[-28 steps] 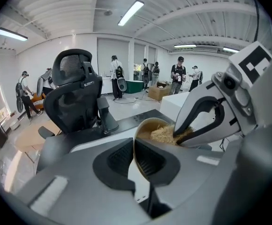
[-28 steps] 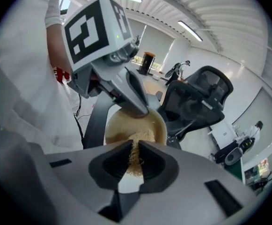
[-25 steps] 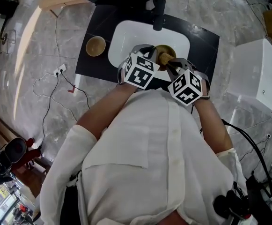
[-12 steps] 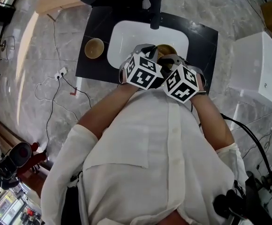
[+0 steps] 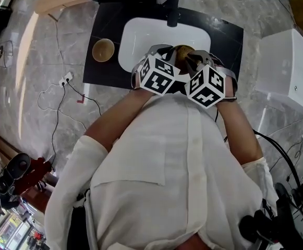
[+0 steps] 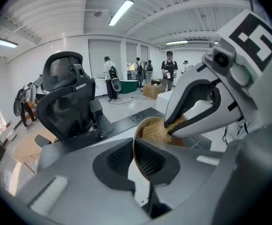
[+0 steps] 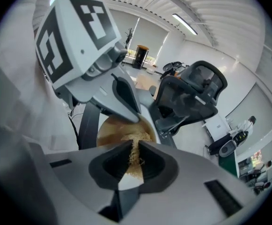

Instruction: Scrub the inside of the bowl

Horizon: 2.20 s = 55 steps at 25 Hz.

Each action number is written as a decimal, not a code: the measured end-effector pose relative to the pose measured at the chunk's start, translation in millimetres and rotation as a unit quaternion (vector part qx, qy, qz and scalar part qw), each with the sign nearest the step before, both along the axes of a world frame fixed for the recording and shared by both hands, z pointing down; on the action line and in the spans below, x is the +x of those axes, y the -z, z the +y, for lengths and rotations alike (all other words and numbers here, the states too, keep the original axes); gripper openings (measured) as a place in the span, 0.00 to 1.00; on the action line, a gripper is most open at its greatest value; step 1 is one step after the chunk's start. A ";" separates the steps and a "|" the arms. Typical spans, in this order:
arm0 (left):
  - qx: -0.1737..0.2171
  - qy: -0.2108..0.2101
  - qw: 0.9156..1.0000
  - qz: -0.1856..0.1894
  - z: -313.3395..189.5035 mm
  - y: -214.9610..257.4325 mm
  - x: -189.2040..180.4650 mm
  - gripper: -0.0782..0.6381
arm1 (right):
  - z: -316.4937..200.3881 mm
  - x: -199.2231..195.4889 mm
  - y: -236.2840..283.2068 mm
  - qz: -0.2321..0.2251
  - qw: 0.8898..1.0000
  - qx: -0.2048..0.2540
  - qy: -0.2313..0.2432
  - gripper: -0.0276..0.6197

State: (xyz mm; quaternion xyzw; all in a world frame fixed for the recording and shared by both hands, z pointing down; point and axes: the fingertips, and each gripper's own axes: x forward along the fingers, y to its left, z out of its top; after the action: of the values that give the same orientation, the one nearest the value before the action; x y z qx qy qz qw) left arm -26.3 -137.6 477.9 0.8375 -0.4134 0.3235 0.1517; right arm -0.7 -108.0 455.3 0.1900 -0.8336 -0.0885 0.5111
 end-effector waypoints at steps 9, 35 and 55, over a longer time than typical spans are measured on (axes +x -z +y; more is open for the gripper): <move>0.009 0.005 1.000 0.017 -9.1 4.0 -3.3 0.14 | 18.5 3.5 -29.5 0.009 0.998 -0.068 -0.009 0.10; -0.018 0.007 0.999 0.035 10.8 -3.8 -6.0 0.13 | 1.0 -7.7 2.0 0.043 0.999 0.014 0.005 0.09; -0.065 0.051 0.985 0.154 -2.2 4.5 -28.1 0.13 | 37.1 -13.7 17.8 -0.248 0.948 -0.193 -0.043 0.09</move>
State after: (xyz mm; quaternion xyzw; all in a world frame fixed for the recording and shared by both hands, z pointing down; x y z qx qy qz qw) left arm -54.3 -139.9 473.4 0.8436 -0.4052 0.2084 0.2841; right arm -14.4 -70.9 437.4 0.1395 -0.9261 0.1459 0.3186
